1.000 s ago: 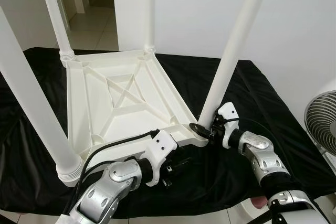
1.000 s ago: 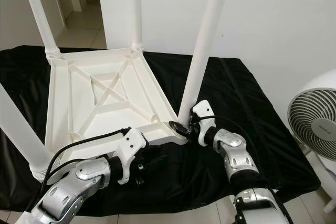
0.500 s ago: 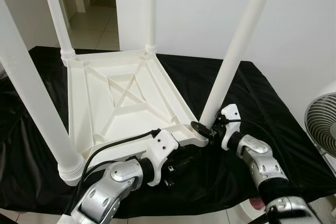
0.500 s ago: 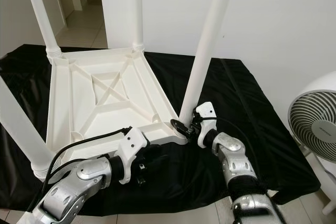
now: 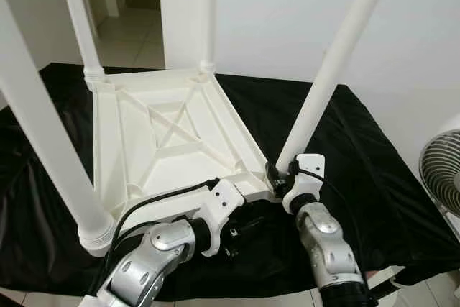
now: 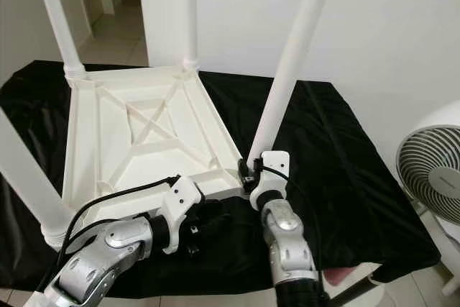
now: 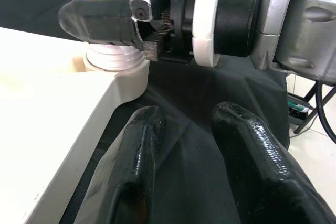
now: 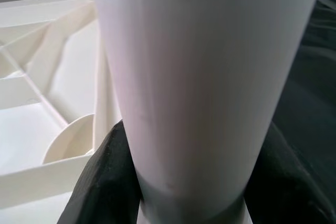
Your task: Building children table
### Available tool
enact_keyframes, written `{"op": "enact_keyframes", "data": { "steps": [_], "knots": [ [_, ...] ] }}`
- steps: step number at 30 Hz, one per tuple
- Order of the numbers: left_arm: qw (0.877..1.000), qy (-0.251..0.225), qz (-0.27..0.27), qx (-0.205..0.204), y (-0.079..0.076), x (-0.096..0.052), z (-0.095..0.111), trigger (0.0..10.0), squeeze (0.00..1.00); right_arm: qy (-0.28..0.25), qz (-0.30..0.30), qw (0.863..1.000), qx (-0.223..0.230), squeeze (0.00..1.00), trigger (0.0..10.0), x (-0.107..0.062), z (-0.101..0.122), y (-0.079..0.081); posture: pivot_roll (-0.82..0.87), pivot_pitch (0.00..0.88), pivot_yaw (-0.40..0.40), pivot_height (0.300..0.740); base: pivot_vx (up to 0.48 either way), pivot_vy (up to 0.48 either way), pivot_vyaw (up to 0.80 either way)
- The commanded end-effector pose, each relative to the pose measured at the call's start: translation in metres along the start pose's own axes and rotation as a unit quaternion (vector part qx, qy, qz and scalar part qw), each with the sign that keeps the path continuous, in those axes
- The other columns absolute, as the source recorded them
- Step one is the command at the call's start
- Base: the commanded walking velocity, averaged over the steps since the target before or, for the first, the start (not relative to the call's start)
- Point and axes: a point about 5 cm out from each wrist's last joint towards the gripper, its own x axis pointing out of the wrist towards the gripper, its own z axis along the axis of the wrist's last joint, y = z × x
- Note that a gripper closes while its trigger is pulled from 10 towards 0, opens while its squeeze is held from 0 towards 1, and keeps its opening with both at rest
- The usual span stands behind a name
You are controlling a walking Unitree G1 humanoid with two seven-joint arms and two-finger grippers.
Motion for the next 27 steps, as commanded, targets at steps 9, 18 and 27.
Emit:
{"op": "enact_keyframes", "data": {
  "steps": [9, 18, 27],
  "knots": [
    [1.0, 0.009, -0.011, -0.002, -0.001, 0.0, -0.004, 10.0, 0.0, 0.015, 0.0, 1.0, -0.018, 1.0, 10.0, -0.002, -0.001, -0.011, 0.0, 0.039, -0.064, 0.74, 0.0, 0.0, 0.0],
    [1.0, 0.0, 0.012, -0.001, 0.003, -0.003, -0.002, 10.0, 0.0, -0.03, 0.061, 0.997, -0.035, 0.0, 10.0, 0.005, 0.018, -0.004, 0.01, 0.04, -0.063, 0.74, 0.0, 0.0, 0.0],
    [0.998, -0.019, 0.066, 0.001, 0.012, -0.008, 0.0, 10.0, 0.0, -0.028, 0.106, 0.994, -0.029, 0.0, 10.0, -0.006, 0.012, 0.005, 0.01, 0.046, -0.063, 0.74, 0.0, 0.0, 0.0]
  ]
}}
